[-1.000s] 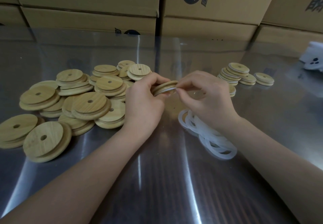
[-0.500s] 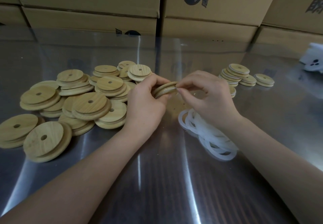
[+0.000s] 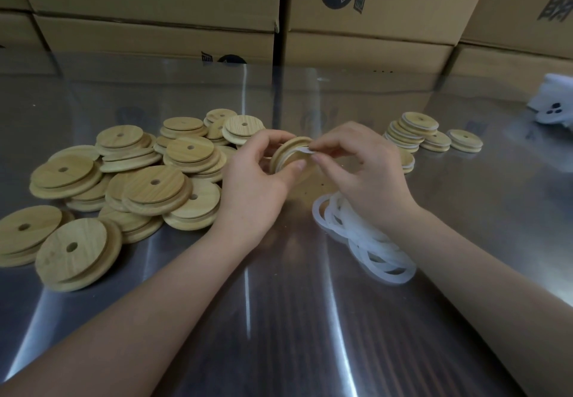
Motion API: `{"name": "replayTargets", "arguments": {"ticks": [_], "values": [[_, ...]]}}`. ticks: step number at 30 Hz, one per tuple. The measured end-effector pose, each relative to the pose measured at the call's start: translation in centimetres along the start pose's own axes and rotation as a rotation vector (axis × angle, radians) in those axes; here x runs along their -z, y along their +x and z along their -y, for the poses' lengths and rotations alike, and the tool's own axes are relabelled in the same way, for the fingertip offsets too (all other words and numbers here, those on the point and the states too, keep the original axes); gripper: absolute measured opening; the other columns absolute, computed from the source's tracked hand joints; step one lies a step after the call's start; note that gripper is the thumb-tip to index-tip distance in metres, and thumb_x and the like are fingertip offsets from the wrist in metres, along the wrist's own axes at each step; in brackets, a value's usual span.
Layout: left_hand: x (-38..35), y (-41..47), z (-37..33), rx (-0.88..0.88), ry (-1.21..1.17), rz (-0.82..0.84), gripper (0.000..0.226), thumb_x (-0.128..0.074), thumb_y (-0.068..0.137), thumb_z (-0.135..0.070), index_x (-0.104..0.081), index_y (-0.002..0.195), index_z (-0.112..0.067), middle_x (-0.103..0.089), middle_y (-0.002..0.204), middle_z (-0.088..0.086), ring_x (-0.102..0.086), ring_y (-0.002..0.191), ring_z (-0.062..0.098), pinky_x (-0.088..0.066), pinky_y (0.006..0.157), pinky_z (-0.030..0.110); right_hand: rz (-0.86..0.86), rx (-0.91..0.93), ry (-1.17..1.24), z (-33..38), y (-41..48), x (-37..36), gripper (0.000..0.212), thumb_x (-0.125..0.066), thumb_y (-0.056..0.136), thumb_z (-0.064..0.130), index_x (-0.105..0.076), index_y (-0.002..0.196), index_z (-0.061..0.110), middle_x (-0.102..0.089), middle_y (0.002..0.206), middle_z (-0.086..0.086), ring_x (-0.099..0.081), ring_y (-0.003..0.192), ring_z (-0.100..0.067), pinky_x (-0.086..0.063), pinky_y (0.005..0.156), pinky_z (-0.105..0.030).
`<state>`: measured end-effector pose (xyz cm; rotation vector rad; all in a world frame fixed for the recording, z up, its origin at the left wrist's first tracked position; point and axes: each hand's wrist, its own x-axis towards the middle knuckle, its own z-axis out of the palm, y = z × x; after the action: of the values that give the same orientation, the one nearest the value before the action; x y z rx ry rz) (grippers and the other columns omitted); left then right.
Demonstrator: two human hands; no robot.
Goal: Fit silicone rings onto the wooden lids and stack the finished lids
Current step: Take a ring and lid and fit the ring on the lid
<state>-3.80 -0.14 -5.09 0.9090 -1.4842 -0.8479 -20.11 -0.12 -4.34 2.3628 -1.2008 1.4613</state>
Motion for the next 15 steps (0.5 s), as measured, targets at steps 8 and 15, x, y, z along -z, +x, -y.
{"name": "replayTargets", "arguments": {"ticks": [8, 15], "values": [[0.39, 0.20, -0.06, -0.049, 0.062, 0.030, 0.035, -0.073, 0.080, 0.001, -0.067, 0.087, -0.032, -0.069, 0.083, -0.015, -0.065, 0.084, 0.002, -0.049, 0.078, 0.016, 0.009, 0.058, -0.022, 0.23, 0.06, 0.10, 0.003, -0.071, 0.084, -0.005, -0.073, 0.085, -0.003, -0.067, 0.080, -0.013, -0.063, 0.077, -0.024, -0.051, 0.071, -0.035], [0.49, 0.33, -0.06, -0.065, 0.095, 0.018, 0.037, -0.072, 0.080, 0.004, -0.067, 0.084, -0.033, -0.068, 0.078, -0.020, -0.064, 0.081, -0.002, -0.048, 0.076, 0.014, 0.008, 0.057, -0.023, 0.34, 0.02, 0.12, 0.003, -0.070, 0.084, -0.005, -0.071, 0.083, -0.002, -0.066, 0.079, -0.011, -0.062, 0.075, -0.023, -0.050, 0.070, -0.033]]}}
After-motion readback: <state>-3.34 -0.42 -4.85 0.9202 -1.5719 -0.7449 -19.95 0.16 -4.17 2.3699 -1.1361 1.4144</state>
